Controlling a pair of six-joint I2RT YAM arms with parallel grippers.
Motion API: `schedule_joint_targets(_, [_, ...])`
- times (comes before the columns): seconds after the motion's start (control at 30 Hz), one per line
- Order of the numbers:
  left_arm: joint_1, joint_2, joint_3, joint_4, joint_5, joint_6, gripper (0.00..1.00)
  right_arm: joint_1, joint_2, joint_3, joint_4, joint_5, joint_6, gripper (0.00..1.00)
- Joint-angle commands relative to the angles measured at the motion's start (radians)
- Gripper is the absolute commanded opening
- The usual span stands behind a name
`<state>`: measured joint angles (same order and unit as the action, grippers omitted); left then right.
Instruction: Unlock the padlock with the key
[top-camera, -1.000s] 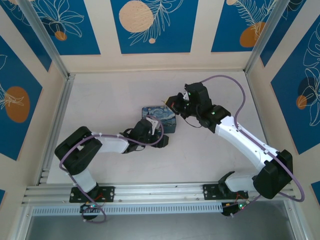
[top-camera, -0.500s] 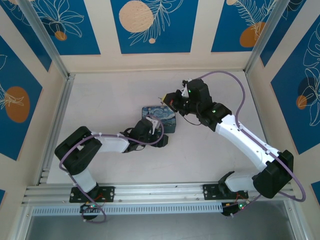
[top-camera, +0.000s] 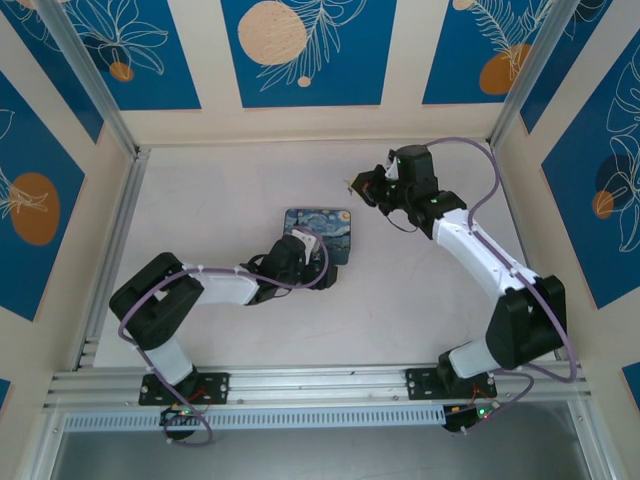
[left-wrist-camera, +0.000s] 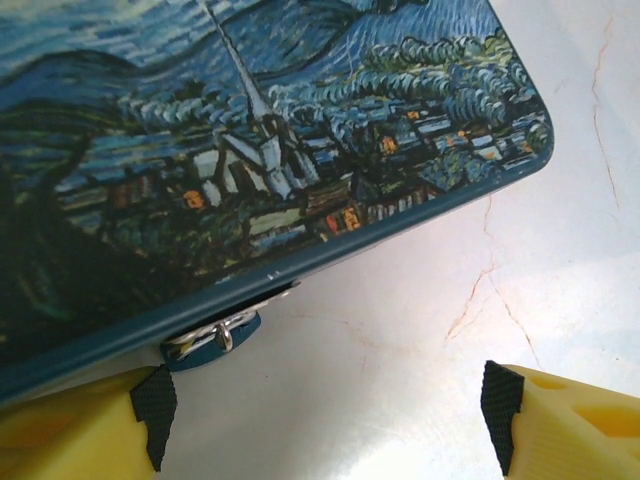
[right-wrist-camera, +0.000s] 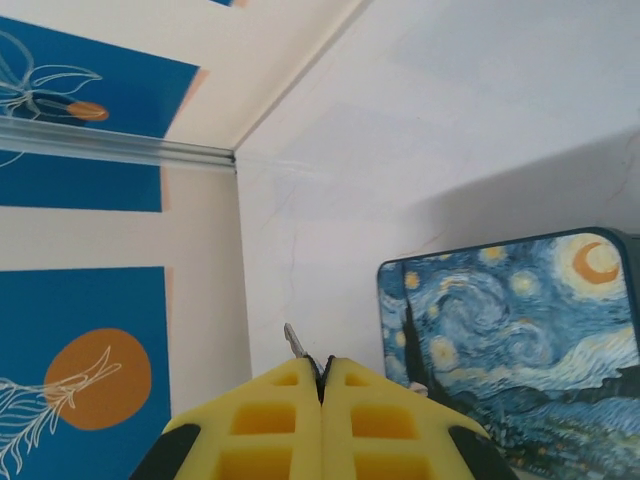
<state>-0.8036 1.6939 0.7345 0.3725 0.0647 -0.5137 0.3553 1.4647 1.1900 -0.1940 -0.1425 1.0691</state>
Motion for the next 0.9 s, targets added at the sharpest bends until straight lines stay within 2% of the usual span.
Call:
schedule_joint_targets(0.0, [-0.012,0.008,-0.006,0.057,-0.024,0.015,0.81,-0.011,0.065,-0.029,0.071,-0.141,0.033,0.00])
schedule_joint_targets(0.43, [-0.033,0.052,-0.020,0.044,-0.048,0.022,0.81,-0.013,0.179,-0.117,0.259,-0.187,0.108,0.00])
schedule_joint_targets(0.57, [-0.033,0.051,-0.052,0.066,-0.064,0.007,0.81,-0.011,0.202,-0.140,0.293,-0.191,0.128,0.00])
schedule_joint_targets(0.87, [-0.032,0.106,-0.006,0.077,-0.055,0.026,0.81,-0.008,0.228,-0.157,0.310,-0.179,0.141,0.00])
